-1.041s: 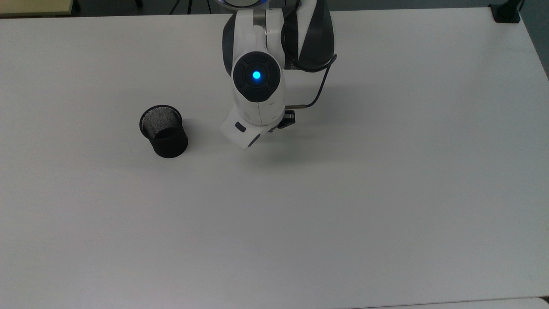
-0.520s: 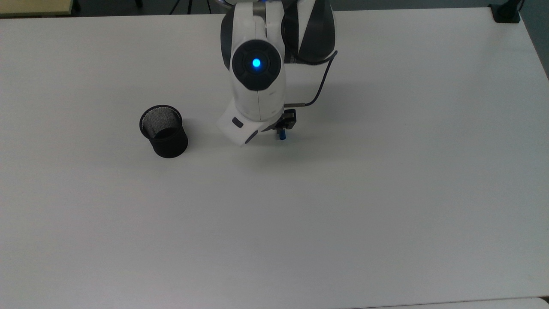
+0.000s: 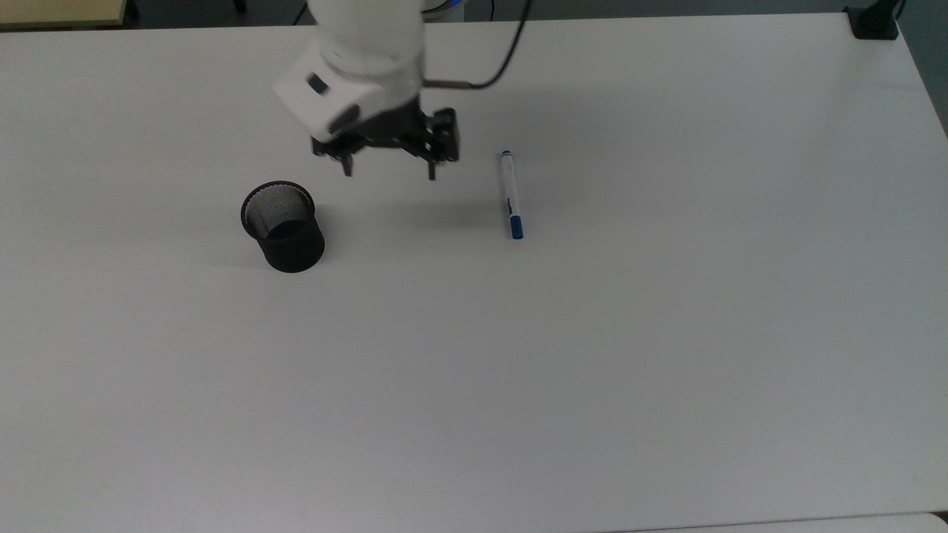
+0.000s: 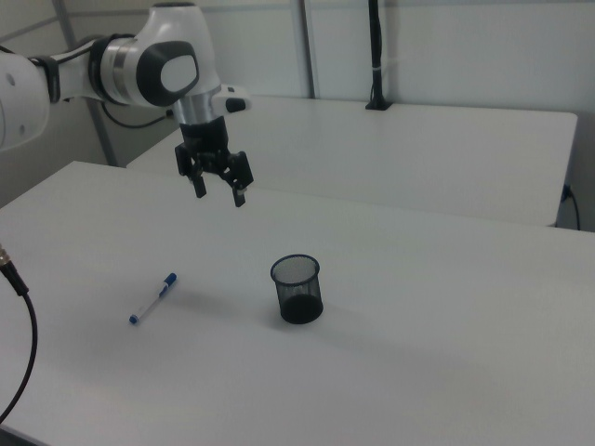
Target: Remove the marker
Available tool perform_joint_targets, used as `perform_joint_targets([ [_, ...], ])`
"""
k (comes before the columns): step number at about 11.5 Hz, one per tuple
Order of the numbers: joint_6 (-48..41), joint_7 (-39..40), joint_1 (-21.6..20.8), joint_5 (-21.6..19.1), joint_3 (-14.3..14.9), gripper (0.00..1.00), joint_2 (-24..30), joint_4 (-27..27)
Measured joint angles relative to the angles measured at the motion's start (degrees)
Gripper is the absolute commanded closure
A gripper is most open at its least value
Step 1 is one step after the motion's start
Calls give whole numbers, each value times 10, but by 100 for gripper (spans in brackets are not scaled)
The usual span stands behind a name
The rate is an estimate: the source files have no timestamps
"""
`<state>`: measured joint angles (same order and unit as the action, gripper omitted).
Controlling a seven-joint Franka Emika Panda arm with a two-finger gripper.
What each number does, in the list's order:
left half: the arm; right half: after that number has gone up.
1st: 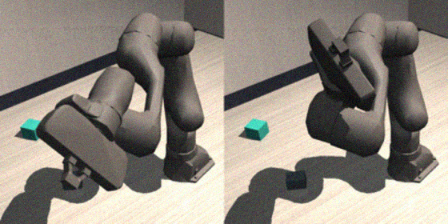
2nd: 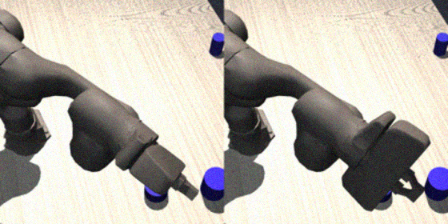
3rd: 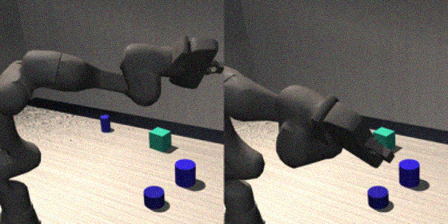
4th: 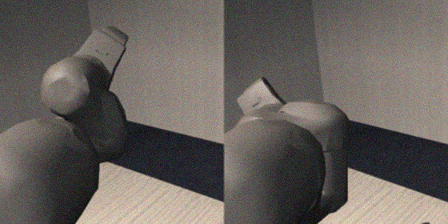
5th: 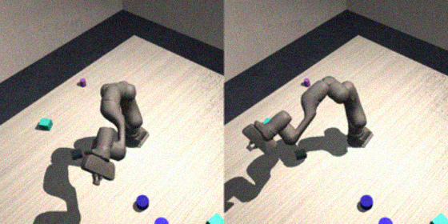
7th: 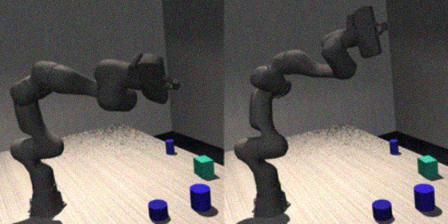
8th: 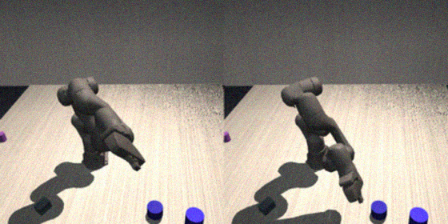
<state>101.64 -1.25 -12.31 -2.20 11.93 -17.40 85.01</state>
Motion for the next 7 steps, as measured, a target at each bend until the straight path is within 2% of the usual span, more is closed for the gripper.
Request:
perform_joint_targets([
  [2,0,0,38,0,-8,0,40,14],
  [4,0,0,83,4,-32,0,79,34],
  [7,-33,5,110,5,-38,0,131,60],
])
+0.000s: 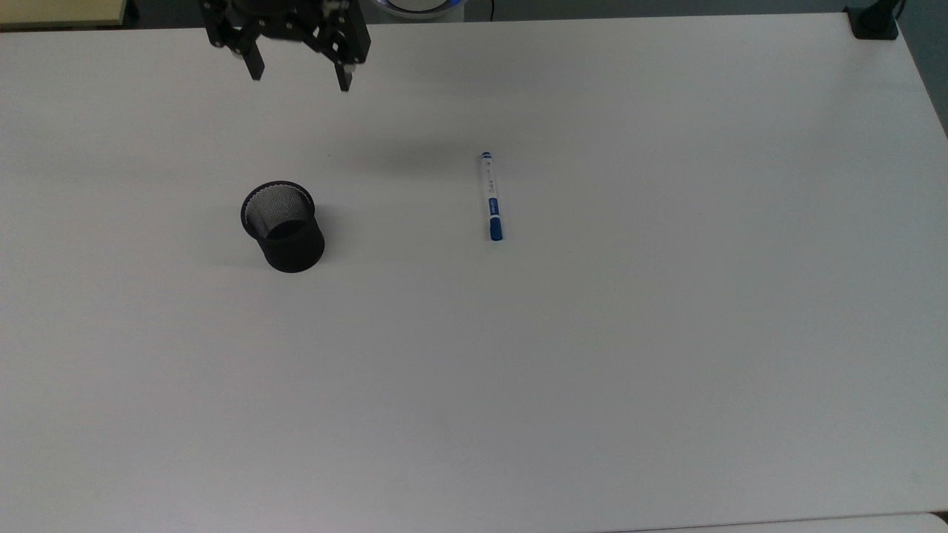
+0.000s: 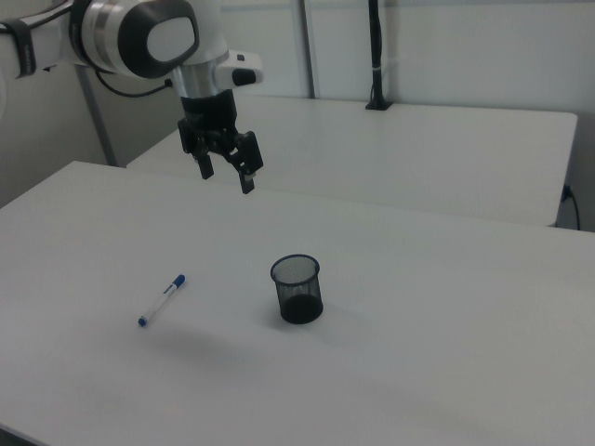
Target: Remove the marker
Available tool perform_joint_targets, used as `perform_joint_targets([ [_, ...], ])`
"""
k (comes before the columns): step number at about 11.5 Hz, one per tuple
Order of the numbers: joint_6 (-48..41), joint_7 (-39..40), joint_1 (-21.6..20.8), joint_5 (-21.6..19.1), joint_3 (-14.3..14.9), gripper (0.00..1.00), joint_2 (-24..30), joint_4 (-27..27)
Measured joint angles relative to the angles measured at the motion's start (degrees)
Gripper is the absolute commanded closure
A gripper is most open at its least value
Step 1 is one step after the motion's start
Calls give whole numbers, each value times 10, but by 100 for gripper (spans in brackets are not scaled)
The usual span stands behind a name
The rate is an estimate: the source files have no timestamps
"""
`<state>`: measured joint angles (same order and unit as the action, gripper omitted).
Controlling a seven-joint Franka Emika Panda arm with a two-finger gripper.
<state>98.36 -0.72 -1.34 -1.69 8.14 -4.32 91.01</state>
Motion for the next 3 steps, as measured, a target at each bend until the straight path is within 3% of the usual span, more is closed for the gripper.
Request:
perform_joint_targets([
  [3,-22,2,2,0,-4,0,13,11],
])
